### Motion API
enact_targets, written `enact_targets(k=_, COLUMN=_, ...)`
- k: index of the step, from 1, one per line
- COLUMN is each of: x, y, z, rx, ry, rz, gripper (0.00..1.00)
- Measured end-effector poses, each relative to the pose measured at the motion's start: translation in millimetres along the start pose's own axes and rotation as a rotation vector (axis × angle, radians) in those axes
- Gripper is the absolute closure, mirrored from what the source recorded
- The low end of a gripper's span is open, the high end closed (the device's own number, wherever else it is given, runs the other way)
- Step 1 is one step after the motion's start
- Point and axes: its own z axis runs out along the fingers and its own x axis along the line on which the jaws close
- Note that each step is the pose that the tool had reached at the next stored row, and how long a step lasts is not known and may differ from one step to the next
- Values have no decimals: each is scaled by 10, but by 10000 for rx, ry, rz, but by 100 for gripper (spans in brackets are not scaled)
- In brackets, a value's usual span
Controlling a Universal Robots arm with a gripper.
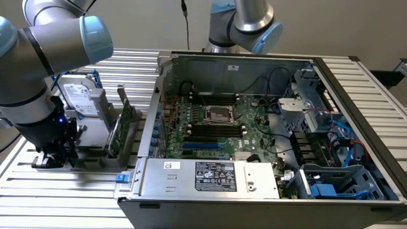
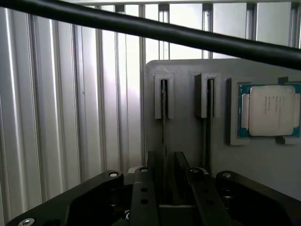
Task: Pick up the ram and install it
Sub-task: 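Pick up the ram and move it above insertion slot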
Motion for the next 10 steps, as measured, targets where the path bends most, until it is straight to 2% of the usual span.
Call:
enact_targets(k=5, x=3, y=3, z=1, rx=80, ry=-2, rz=-144, gripper=69)
enact_targets(k=10, x=6, y=4, z=1, rx=87, ry=-42, rz=-166, gripper=69)
